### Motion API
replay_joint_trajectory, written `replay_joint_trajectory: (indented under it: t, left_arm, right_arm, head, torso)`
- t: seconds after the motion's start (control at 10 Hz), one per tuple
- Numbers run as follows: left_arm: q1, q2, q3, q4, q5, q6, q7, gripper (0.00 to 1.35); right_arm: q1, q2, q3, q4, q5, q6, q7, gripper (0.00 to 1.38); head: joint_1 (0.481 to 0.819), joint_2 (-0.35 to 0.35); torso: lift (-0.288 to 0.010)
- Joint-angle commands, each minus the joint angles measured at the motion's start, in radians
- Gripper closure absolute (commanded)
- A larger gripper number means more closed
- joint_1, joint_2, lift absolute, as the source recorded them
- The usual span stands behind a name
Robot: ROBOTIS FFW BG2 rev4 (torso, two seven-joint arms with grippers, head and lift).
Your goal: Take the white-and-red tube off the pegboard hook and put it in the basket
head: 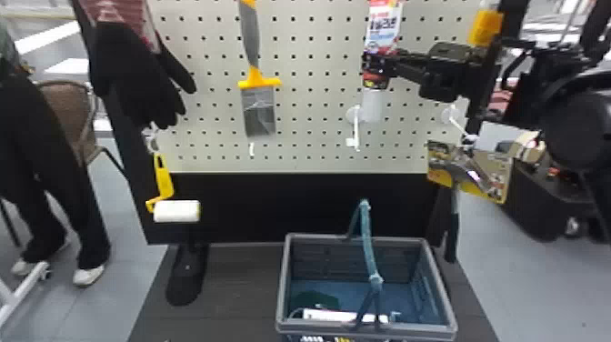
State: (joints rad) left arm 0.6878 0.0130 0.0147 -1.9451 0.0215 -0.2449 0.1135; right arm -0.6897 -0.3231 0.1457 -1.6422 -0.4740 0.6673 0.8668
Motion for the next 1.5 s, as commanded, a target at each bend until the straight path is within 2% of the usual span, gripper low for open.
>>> replay_joint_trajectory:
  t: [0.0, 0.7, 1.2, 1.4]
  left_arm:
    - [0.0, 0.002, 0.001, 0.002, 0.001, -0.001, 0.0, 0.5]
    - [0.0, 0.004, 0.001, 0.0, 0.005, -0.002, 0.0, 0.5]
    - [0.0, 0.005, 0.001, 0.0, 0.008, -0.001, 0.0, 0.5]
    - [0.0, 0.005, 0.001, 0.0, 0.008, -0.002, 0.0, 0.5]
  right_arm:
    - [0.003, -0.001, 0.0, 0.001, -0.006, 0.0, -0.003, 1.05]
    - [0.009, -0.004, -0.002, -0.016, -0.038, -0.005, -0.017, 1.05]
    - [0.044, -0.01, -0.054, -0.151, -0.034, -0.005, -0.051, 1.05]
    - [0.089, -0.002, -0.089, -0.212, -0.035, -0.005, -0.063, 1.05]
  head:
    - [0.549, 0.0]
    - [0.549, 0.0]
    - [0.549, 0.0]
    - [0.549, 0.0]
  torso:
    - [-0.1]
    - [-0.1]
    - [-0.1]
    - [-0.1]
